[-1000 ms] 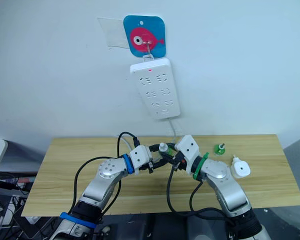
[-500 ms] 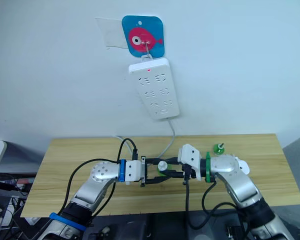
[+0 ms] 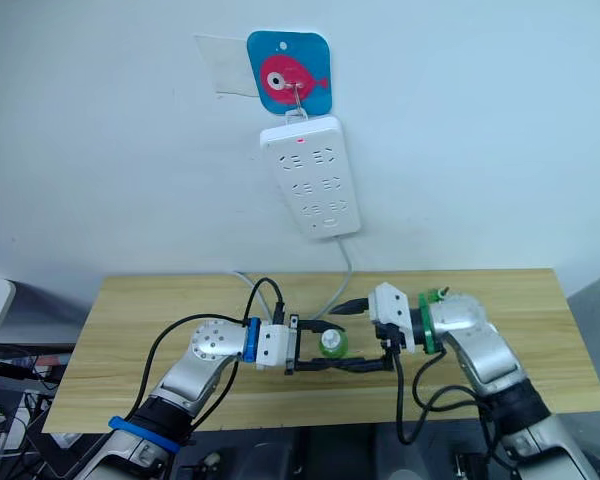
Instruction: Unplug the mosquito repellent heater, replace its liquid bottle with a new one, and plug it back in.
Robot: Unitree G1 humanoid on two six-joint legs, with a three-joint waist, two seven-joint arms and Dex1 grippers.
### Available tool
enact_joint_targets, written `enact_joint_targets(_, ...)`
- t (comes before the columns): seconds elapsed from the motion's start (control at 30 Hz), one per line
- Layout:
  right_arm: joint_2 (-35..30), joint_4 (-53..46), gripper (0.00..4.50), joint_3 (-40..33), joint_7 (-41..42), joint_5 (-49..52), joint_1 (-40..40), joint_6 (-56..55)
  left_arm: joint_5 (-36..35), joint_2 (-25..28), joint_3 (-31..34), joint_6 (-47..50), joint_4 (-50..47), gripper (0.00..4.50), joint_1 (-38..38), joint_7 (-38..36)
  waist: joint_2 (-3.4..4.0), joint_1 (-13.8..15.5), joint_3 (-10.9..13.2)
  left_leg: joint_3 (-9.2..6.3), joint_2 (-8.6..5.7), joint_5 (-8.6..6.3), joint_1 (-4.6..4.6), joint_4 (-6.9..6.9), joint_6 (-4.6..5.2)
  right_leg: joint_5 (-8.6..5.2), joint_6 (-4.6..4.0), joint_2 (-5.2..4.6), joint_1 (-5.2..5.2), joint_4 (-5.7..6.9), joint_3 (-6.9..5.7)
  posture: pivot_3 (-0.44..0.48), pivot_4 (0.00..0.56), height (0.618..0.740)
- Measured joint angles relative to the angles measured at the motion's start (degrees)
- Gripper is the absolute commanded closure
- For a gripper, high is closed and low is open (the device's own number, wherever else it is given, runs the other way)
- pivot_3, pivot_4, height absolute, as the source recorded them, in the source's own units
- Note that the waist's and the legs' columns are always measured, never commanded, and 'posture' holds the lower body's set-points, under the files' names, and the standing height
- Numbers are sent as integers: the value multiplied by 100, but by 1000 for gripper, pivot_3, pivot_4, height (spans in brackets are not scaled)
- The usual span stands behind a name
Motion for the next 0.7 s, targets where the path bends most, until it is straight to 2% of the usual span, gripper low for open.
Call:
enact_joint_targets(0.17,289,-907,29,-200,-1304,-232,981,310,-6,-276,230,402,-178,2262,253,735,0,-17,-2,5,-1,0,1,1,0,0,0,1,-4,14,7,-45,219,740)
enact_joint_targets(0.33,714,-974,29,-28,-2010,-567,1033,307,83,-402,263,544,-239,2262,297,1217,1,-21,-10,5,-1,1,4,2,-1,0,0,2,-6,25,6,-49,225,740)
enact_joint_targets(0.4,834,-968,29,56,-2178,-652,928,305,107,-450,259,569,-239,2262,292,1298,1,-26,-11,7,-3,1,4,2,-1,0,0,1,-6,23,7,-49,206,740)
enact_joint_targets(0.5,938,-961,572,87,-2326,-657,956,293,128,-473,260,576,-232,2262,291,1423,0,-9,-30,6,-3,1,4,2,-1,0,0,1,-5,22,6,-49,217,740)
enact_joint_targets(0.7,905,-959,2665,98,-2411,-659,983,273,138,-493,230,581,-232,2262,391,1427,1,-19,-32,8,-3,1,4,2,-1,0,0,1,-5,22,7,-47,219,740)
